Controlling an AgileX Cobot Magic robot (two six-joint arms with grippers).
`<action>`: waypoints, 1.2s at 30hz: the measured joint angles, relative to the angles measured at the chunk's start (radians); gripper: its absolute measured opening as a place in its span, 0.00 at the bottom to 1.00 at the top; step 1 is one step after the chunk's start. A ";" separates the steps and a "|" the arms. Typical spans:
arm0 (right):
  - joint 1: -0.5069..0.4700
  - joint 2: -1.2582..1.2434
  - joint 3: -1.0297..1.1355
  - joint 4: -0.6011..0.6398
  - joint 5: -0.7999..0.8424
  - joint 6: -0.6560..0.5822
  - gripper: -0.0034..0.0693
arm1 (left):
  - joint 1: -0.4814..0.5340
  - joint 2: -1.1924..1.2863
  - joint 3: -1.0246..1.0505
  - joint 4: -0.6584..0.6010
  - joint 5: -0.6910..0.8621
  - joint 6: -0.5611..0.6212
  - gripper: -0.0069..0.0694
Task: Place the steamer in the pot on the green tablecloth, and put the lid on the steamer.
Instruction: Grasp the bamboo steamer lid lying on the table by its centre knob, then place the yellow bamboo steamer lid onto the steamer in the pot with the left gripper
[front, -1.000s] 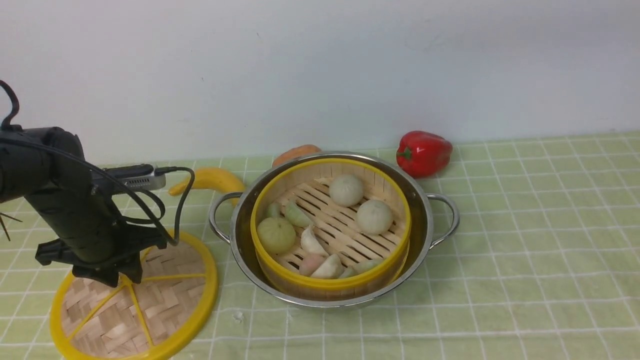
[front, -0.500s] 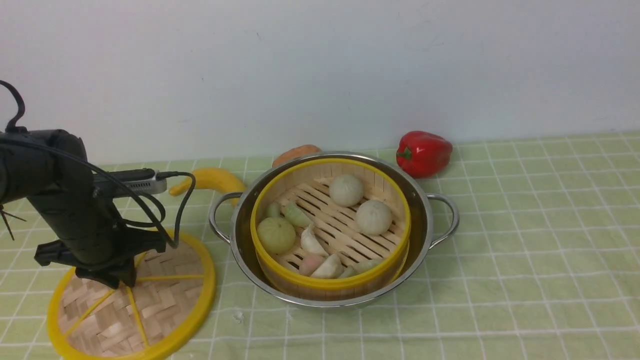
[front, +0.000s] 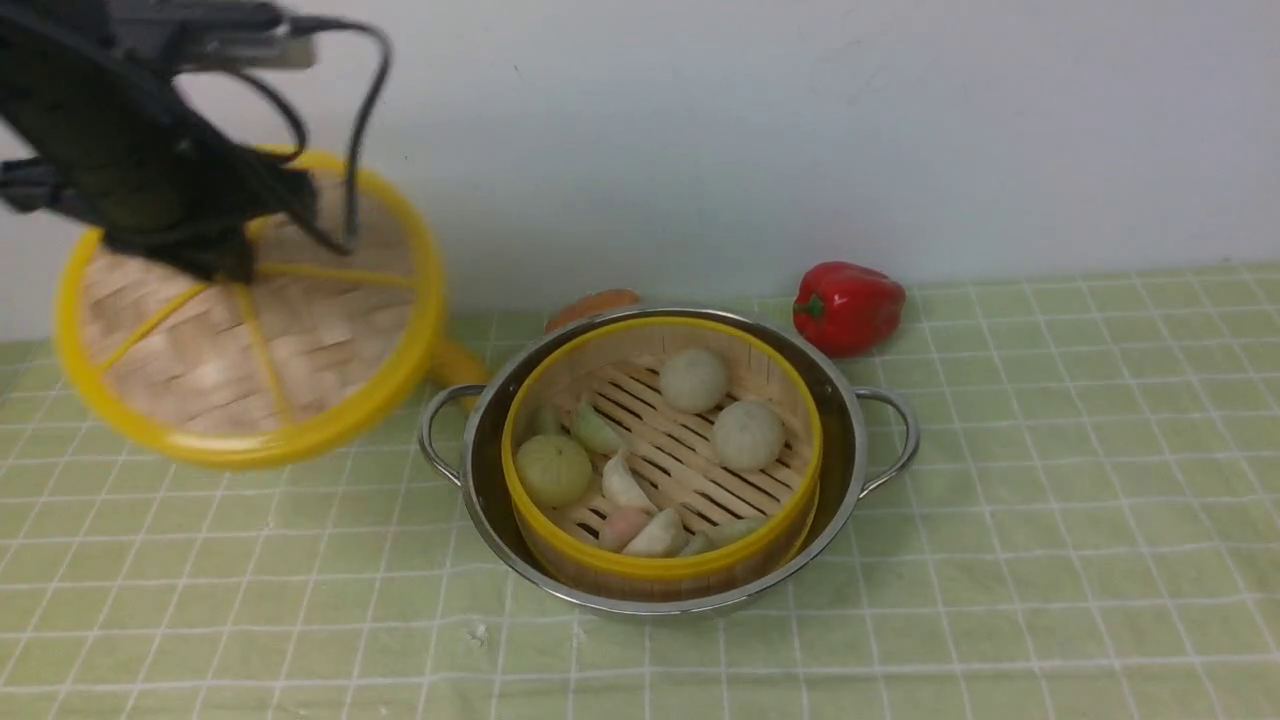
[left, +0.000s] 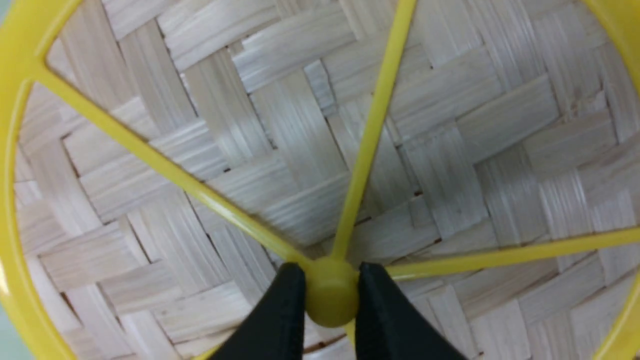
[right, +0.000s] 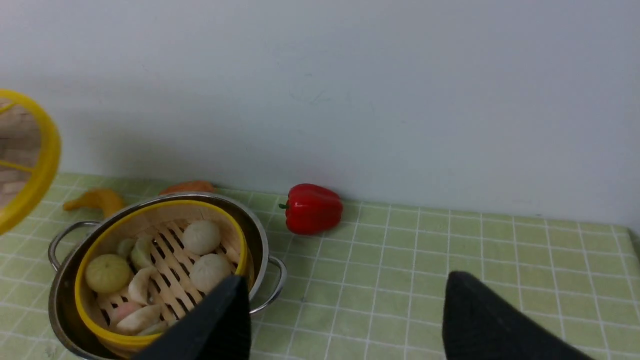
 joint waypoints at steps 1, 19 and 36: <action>0.000 0.000 0.001 0.000 0.000 0.003 0.73 | -0.061 0.019 -0.022 -0.013 0.000 0.000 0.25; 0.000 0.000 0.004 0.049 -0.001 0.013 0.59 | -0.436 0.388 -0.202 0.128 0.019 -0.113 0.25; 0.000 0.000 0.004 0.060 -0.001 0.013 0.58 | -0.410 0.427 -0.209 0.114 -0.006 -0.113 0.25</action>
